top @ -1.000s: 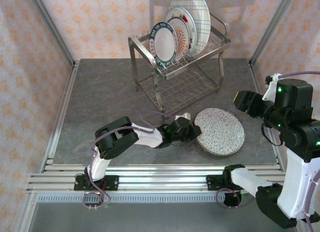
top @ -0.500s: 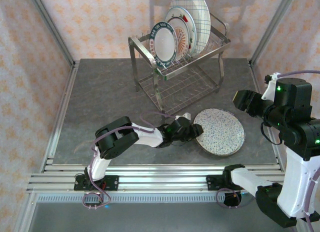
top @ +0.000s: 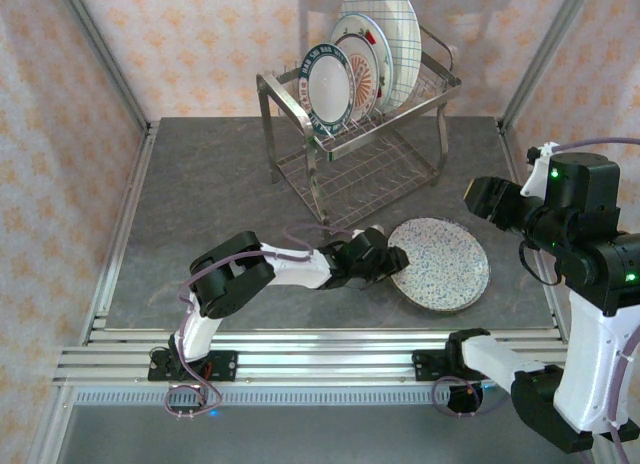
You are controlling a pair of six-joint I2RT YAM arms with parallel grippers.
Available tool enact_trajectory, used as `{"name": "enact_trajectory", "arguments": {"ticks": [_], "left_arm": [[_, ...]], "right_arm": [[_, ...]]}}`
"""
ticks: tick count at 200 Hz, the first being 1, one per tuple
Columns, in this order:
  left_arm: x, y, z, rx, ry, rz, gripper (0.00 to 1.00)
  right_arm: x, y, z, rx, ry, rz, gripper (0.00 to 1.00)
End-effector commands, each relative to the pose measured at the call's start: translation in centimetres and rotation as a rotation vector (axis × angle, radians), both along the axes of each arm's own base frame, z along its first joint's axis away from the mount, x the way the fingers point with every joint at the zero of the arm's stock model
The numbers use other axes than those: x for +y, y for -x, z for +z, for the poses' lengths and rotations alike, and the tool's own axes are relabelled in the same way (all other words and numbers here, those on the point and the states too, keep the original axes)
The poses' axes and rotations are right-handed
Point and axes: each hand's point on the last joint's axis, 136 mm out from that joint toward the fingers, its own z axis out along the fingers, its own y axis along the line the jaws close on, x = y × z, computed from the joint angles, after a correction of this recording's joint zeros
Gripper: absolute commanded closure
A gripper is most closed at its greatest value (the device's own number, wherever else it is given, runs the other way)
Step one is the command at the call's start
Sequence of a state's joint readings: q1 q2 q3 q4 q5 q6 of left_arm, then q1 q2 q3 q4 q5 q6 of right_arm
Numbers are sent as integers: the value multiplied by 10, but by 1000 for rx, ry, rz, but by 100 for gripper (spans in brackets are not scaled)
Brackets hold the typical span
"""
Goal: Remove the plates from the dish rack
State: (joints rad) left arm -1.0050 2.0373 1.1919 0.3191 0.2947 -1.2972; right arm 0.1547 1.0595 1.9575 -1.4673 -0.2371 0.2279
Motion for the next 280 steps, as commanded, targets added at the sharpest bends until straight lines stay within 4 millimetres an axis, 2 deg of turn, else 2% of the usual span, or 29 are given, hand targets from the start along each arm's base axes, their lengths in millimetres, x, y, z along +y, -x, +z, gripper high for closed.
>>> {"name": "enact_trajectory", "arguments": {"ticks": [1, 72, 166, 208, 226, 246, 280], "left_arm": [[4, -3, 17, -15, -47, -31, 59], [14, 0, 19, 10, -246, -97, 52], [11, 1, 12, 44, -292, -129, 50], [13, -1, 15, 36, -302, -129, 49], [17, -3, 23, 15, -319, -125, 49], [22, -6, 40, -29, -333, -121, 48], [23, -12, 83, -136, -324, -128, 46]], "right_arm": [[2, -5, 3, -15, -15, 0, 36], [2, -8, 1, -11, -12, -2, 36], [4, -12, 1, -13, -18, 0, 36], [4, -13, 2, -14, -18, 1, 36], [5, -15, 0, -10, -16, 5, 36], [6, -20, 3, -28, -18, 12, 36], [16, -42, 30, -126, -31, 54, 36]]}}
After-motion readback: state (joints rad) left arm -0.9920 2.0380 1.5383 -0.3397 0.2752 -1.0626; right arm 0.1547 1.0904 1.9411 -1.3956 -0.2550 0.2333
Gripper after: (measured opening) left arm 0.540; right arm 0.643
